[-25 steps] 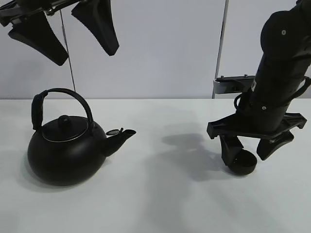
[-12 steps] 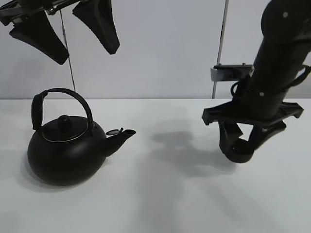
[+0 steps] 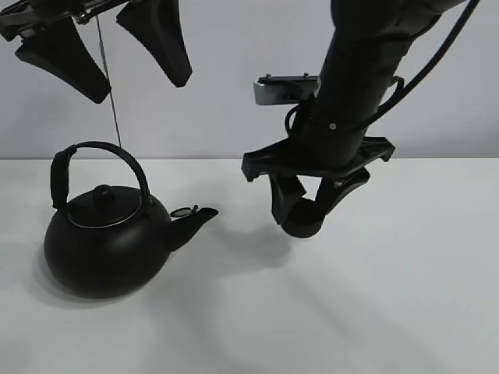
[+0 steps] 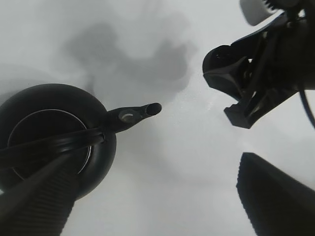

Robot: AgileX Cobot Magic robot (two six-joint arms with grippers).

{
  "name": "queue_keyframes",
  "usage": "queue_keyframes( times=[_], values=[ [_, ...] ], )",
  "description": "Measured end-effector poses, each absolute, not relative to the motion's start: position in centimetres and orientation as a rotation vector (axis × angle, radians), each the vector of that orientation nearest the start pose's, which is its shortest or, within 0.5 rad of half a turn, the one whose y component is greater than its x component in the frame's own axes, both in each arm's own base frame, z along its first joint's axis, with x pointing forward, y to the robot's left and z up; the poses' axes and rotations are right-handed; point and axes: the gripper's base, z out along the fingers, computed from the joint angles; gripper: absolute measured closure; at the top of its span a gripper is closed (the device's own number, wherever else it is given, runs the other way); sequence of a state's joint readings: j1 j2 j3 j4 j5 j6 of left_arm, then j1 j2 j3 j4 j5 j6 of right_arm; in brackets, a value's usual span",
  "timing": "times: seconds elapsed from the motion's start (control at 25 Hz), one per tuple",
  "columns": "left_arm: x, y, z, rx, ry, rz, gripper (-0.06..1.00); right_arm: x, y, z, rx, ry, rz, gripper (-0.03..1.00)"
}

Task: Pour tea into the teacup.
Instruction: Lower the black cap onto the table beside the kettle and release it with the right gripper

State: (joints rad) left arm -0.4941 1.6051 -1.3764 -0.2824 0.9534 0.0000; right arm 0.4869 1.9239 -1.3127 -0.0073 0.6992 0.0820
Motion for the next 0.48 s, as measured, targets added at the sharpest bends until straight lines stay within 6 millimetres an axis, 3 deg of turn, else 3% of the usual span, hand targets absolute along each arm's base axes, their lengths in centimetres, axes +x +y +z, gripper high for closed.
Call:
queue_keyframes(
  times=[0.28,0.48],
  values=[
    [29.1,-18.0,31.2,0.518,2.651,-0.516,0.31,35.1,21.8,15.8,-0.678,2.761,0.129,0.57],
    [29.1,-18.0,31.2,0.517,2.649,-0.515,0.31,35.5,22.3,14.9,-0.686,2.771,0.127,0.57]
  ],
)
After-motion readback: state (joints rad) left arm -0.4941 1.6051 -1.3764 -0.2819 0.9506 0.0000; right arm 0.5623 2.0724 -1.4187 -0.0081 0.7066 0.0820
